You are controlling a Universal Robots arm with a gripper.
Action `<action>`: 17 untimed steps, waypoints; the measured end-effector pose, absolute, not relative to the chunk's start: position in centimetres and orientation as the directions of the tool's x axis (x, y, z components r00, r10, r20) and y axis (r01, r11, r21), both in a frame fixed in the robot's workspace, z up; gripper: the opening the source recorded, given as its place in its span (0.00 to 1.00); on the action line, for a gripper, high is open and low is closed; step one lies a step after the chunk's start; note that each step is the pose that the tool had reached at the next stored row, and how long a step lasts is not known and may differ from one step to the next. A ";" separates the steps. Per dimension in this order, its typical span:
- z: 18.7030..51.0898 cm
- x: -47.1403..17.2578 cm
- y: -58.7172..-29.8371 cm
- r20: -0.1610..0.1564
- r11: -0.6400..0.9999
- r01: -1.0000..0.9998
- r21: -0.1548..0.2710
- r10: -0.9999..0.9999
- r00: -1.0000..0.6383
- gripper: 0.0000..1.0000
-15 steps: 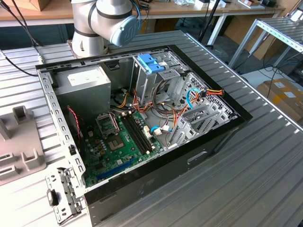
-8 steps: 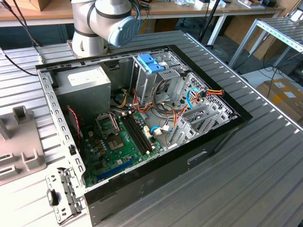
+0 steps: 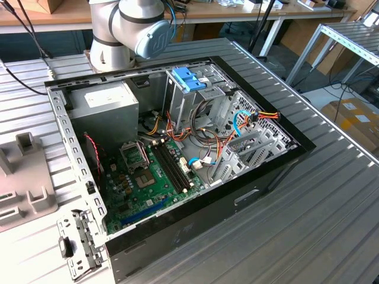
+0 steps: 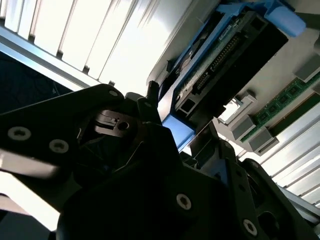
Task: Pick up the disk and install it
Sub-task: 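Pick up the disk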
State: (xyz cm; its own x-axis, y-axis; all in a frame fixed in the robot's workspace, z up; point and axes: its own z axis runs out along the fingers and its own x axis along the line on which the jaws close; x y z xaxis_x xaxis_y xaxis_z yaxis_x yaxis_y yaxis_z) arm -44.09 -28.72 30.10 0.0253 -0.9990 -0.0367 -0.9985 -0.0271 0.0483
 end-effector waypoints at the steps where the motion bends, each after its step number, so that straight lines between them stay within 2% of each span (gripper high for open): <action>1: 30.1 -44.1 -28.7 -0.036 -0.027 -0.998 0.048 -0.999 0.025 0.51; 17: 29.7 -44.2 -29.1 -0.035 -0.027 -0.998 0.048 -0.999 0.025 0.51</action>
